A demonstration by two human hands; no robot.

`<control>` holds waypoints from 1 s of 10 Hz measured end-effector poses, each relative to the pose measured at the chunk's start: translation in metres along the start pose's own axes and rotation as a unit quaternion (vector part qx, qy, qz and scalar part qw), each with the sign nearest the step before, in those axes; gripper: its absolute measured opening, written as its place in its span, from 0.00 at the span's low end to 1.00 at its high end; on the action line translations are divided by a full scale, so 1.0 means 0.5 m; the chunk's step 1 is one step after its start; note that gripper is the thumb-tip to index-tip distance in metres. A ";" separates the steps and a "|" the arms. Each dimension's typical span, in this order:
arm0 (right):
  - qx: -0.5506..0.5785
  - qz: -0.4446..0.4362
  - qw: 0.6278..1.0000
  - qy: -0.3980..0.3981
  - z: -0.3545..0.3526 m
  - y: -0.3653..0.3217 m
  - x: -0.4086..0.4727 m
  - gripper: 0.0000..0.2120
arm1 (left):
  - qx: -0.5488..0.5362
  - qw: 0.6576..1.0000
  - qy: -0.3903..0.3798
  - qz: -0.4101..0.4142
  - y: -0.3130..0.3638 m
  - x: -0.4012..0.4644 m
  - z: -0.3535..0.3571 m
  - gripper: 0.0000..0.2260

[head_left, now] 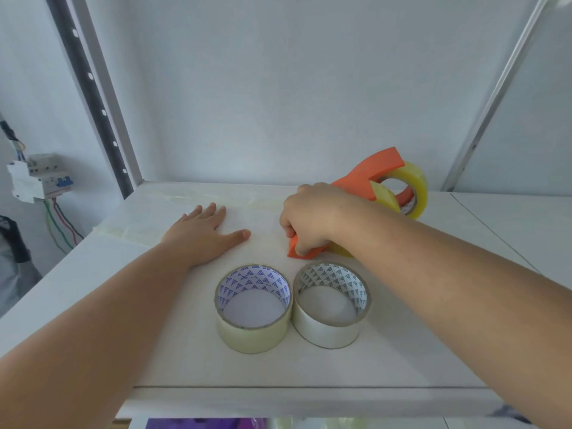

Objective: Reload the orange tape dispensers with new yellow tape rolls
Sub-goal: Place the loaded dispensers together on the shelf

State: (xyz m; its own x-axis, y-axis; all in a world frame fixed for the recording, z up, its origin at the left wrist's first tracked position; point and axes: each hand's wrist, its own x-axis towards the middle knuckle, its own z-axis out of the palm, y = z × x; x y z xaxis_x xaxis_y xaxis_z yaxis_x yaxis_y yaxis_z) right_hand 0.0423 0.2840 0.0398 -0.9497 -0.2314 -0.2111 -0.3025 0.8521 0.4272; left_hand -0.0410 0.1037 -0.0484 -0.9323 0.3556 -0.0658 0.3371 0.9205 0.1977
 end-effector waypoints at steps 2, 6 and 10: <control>0.004 0.012 1.000 -0.020 -0.007 0.002 -0.005 0.14 | -0.006 1.000 -0.003 0.000 -0.003 0.001 0.001 0.40; 0.031 0.051 0.998 -0.033 -0.006 -0.001 0.002 0.14 | -0.010 1.000 -0.001 -0.001 -0.004 0.002 0.000 0.40; 0.004 0.021 0.999 -0.048 0.002 0.001 -0.013 0.16 | -0.012 1.000 0.000 0.000 -0.004 -0.002 -0.002 0.40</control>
State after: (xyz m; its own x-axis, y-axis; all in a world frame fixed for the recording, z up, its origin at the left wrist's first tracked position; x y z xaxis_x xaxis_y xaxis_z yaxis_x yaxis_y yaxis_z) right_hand 0.0485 0.2867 0.0404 -0.9494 -0.1497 -0.2762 -0.2615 0.8638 0.4307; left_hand -0.0410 0.1016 -0.0477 -0.9324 0.3553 -0.0665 0.3335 0.9165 0.2208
